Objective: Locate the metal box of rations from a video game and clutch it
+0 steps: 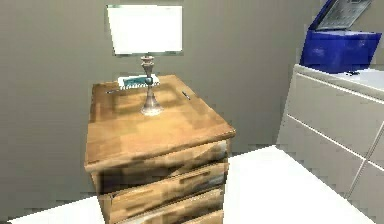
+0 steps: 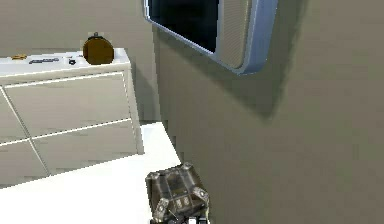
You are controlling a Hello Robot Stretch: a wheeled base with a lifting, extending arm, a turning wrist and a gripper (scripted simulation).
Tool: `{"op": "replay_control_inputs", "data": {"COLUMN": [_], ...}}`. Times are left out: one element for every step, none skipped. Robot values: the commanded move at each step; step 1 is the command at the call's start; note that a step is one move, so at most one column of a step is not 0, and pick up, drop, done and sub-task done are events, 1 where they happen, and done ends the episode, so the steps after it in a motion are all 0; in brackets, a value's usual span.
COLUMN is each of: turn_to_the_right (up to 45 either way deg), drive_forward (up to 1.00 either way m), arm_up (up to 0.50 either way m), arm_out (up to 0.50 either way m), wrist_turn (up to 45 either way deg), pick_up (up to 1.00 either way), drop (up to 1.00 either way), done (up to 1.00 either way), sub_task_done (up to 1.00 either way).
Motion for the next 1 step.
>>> {"op": "replay_control_inputs", "data": {"turn_to_the_right": [0.0], "drive_forward": [0.0], "arm_up": [0.1], "arm_out": [0.0], "wrist_turn": [0.0], "pick_up": [0.0], "drop": [0.0], "done": [0.0], "sub_task_done": [0.0]}}
